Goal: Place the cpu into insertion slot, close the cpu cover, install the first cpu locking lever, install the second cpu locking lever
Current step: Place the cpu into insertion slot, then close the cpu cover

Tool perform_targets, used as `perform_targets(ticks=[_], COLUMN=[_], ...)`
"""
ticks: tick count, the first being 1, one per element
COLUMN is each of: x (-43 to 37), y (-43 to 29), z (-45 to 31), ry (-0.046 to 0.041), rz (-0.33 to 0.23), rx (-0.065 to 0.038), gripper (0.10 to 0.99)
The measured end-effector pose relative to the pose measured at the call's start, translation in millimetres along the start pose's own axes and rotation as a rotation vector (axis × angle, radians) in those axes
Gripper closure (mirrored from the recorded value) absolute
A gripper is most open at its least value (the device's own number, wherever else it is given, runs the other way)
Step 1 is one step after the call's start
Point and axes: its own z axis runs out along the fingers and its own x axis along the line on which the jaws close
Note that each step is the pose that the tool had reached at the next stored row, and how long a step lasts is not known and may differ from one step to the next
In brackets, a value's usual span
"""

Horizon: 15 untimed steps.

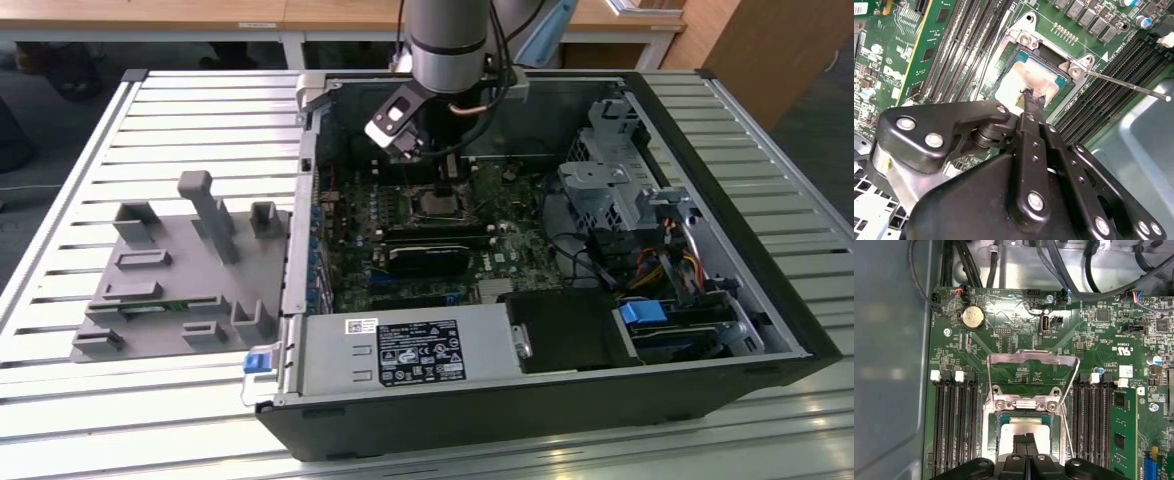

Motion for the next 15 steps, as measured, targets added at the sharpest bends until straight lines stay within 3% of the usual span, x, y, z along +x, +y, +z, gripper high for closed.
perform_targets(ticks=[15], x=[-0.1], y=[0.4], z=[-6.4], ry=[-0.0002], rz=[0.0], rx=[0.001], gripper=[0.98])
